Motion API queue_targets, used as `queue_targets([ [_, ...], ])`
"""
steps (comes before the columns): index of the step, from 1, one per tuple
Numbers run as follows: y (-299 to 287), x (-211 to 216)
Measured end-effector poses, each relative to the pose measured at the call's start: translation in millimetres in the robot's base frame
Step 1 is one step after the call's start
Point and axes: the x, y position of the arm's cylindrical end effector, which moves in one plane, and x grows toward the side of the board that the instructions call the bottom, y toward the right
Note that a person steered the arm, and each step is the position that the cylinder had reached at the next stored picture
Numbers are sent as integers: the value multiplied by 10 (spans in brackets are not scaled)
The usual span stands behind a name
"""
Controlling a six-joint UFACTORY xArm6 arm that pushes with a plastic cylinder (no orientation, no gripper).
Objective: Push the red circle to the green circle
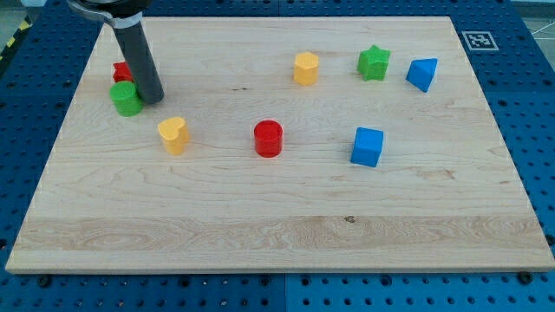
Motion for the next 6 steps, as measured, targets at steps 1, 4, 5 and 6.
queue_targets([
  [1, -21, 0],
  [4, 1359, -18],
  [5, 1764, -19],
  [6, 1876, 199],
])
